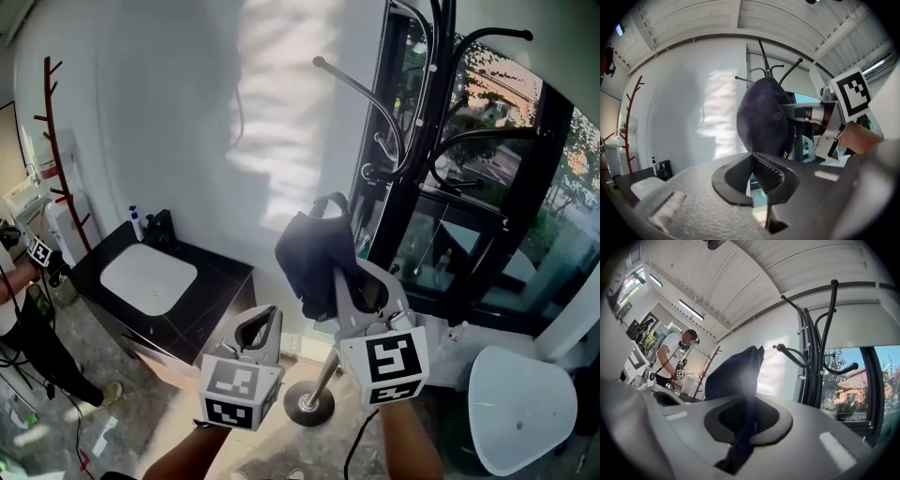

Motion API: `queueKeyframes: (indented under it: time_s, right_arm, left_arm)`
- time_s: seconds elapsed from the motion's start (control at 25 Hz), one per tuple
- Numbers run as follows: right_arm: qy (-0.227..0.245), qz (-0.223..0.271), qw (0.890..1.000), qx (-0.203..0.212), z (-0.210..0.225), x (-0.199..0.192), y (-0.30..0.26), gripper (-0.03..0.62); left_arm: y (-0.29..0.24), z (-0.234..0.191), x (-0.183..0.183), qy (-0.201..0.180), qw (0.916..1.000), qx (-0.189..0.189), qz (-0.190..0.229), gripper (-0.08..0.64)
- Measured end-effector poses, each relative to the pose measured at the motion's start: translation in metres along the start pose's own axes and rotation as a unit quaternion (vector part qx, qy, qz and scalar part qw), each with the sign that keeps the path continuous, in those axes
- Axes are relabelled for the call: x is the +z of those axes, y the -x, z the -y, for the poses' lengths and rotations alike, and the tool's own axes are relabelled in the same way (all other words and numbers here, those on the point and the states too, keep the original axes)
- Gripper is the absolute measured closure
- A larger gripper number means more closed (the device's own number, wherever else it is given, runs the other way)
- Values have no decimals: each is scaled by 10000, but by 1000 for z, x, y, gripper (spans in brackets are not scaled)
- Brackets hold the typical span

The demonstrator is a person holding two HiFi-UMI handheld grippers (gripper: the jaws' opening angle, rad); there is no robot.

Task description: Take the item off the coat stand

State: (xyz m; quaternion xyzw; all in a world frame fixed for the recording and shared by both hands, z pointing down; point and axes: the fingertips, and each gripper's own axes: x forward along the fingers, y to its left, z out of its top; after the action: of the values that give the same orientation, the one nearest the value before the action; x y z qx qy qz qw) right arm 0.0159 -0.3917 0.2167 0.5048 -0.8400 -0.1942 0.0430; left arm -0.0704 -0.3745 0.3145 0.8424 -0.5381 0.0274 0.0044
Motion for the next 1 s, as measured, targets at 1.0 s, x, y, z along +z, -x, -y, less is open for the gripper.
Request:
queueKeyframes:
  time_s: [1.0]
  right_arm:
    - [-1224, -790, 9892, -179, -65, -92, 43, 566]
  left_arm:
    - [26, -16, -23, 31, 9994, 339, -92, 563]
